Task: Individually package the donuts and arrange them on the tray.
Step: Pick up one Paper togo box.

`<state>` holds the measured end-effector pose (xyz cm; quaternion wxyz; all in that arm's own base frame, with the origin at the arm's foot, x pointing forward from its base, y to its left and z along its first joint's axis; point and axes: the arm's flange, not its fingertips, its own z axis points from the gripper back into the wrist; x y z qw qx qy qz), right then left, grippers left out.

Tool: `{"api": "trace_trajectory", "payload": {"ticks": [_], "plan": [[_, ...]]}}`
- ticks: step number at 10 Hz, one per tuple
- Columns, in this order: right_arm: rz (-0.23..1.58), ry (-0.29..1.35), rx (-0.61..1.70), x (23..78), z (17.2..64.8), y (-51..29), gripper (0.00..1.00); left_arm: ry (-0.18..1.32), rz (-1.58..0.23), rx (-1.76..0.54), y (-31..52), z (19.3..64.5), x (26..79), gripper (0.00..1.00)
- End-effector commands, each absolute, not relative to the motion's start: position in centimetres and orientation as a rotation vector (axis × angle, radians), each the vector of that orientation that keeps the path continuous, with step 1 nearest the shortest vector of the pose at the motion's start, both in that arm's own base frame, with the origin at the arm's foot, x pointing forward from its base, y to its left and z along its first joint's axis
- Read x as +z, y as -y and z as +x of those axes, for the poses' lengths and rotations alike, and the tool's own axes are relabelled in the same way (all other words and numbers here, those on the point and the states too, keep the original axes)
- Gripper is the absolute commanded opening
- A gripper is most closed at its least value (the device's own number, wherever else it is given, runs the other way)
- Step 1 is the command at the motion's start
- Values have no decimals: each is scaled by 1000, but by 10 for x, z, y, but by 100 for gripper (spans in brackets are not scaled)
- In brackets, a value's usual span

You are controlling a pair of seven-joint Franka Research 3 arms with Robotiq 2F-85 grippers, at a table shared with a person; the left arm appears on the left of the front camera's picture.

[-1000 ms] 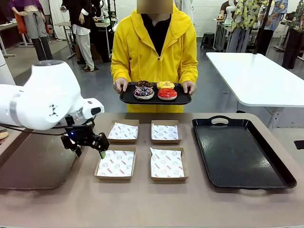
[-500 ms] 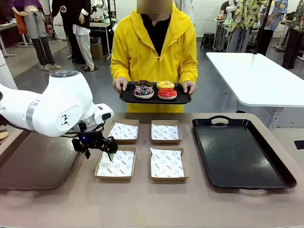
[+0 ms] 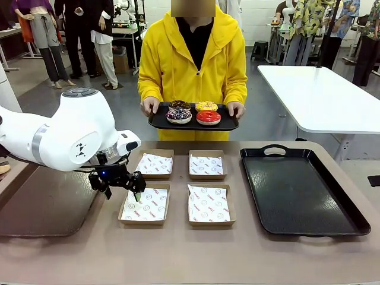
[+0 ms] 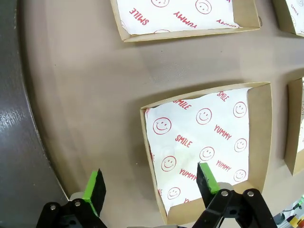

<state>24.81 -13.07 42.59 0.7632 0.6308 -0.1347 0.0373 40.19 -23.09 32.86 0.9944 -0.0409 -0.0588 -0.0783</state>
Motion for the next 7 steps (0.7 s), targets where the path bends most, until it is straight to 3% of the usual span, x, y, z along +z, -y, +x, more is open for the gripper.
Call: {"api": "trace_trajectory", "payload": {"ticks": [1,5,6,7], "plan": [[1389,306,86,428,248,131,100,114,-77,-160,231,400,328,100],[1389,306,86,428,248,131,100,116,-15,-144,241,402,325,100],[1389,306,86,428,248,131,100,121,-19,-167,243,402,322,91],[1389,306,86,428,248,131,100,116,-15,-167,245,400,322,41]]}}
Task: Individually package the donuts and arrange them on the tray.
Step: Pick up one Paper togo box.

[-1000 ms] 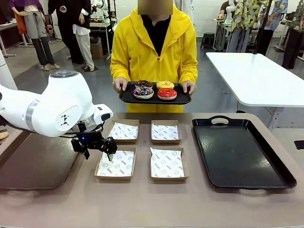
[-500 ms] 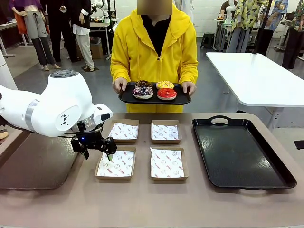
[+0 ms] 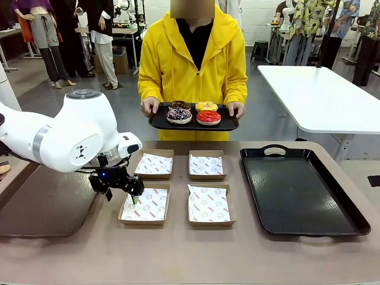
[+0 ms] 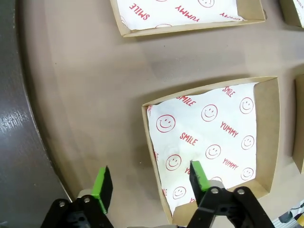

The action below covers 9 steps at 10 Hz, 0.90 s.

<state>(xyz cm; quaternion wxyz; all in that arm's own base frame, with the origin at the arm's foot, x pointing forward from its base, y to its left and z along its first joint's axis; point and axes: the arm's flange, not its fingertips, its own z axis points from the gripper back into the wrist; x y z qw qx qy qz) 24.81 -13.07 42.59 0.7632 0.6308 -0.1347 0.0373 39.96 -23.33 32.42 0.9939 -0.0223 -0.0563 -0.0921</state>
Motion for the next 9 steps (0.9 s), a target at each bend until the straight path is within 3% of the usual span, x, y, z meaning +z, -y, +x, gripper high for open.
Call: {"api": "trace_trajectory", "payload": {"ticks": [1,2,3,9], "plan": [[1389,306,86,428,248,131,100,117,-7,-156,245,401,323,32],[1389,306,86,428,248,131,100,117,-8,-152,245,401,323,36],[1389,306,86,428,248,131,100,115,-8,-149,245,403,323,0],[1389,306,86,428,248,131,100,78,-16,-119,243,408,316,0]]}}
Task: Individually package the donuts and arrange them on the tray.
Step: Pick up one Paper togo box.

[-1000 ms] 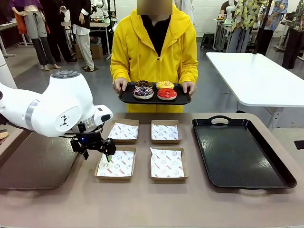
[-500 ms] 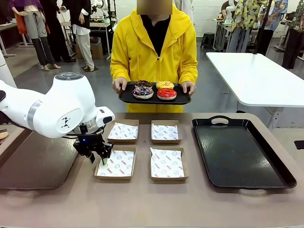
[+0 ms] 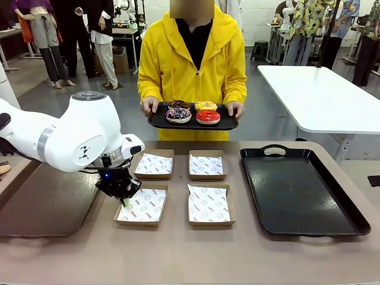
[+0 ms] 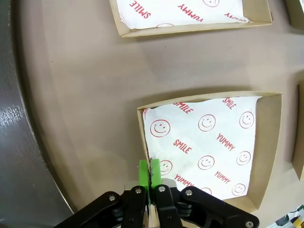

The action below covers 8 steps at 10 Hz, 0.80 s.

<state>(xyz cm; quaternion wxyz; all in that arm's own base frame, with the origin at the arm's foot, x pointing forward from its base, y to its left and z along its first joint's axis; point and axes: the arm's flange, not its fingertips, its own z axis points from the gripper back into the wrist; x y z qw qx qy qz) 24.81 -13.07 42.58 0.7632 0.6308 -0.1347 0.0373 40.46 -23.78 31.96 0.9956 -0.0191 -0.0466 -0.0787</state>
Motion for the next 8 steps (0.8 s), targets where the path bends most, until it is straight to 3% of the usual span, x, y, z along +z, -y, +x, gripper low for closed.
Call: {"api": "trace_trajectory", "payload": {"ticks": [1,4,8], "plan": [[1389,306,86,428,248,131,100,79,-15,-109,244,408,317,0],[1389,306,86,428,248,131,100,61,-6,-65,246,407,331,0],[1389,306,86,428,248,131,100,65,17,-30,262,388,431,0]]}}
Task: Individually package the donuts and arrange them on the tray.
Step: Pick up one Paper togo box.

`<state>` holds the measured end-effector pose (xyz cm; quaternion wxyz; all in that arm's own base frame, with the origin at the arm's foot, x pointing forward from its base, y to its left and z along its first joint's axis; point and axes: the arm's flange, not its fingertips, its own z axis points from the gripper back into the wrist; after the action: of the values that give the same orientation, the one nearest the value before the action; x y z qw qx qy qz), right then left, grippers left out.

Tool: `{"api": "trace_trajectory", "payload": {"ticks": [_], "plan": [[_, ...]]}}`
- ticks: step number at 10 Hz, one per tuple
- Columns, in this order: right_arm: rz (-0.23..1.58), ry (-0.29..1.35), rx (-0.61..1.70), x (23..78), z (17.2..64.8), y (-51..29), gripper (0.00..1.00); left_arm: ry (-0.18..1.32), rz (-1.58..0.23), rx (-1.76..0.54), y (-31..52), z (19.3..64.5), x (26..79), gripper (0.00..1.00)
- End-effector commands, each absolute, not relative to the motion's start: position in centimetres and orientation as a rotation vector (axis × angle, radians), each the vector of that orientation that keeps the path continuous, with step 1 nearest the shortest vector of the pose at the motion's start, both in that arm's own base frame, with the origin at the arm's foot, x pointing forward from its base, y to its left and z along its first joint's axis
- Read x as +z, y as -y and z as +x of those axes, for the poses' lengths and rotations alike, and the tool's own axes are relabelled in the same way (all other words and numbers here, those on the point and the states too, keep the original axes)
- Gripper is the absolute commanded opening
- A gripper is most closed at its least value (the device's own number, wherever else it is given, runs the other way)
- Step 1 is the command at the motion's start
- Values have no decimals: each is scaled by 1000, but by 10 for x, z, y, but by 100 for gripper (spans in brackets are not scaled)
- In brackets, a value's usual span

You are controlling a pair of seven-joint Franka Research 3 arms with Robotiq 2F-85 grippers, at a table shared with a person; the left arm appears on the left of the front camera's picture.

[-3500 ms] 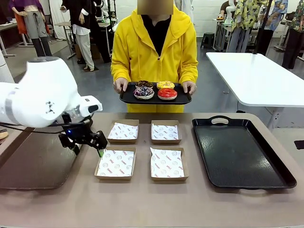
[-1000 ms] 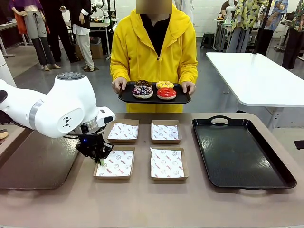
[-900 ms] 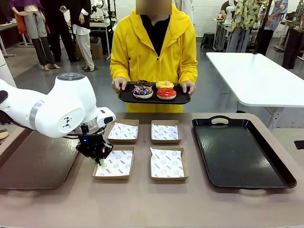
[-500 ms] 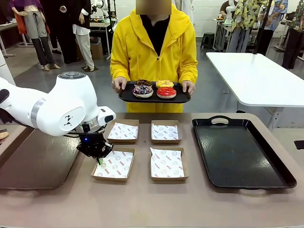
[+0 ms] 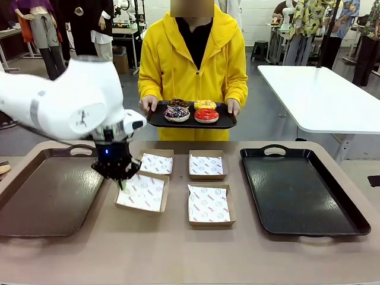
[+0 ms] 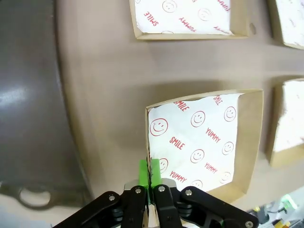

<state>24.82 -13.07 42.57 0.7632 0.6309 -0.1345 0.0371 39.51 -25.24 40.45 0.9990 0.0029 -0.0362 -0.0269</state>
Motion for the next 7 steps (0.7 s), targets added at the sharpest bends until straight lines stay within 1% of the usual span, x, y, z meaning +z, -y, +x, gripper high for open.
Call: {"api": "trace_trajectory", "payload": {"ticks": [1,2,4,7], "plan": [[1389,306,86,428,248,131,100,87,25,-33,268,390,456,0],[1389,306,86,428,248,131,100,106,22,-33,274,398,479,0],[1389,306,86,428,248,131,100,150,27,-30,279,432,516,0],[1389,306,86,428,248,131,100,160,56,37,276,486,527,0]]}}
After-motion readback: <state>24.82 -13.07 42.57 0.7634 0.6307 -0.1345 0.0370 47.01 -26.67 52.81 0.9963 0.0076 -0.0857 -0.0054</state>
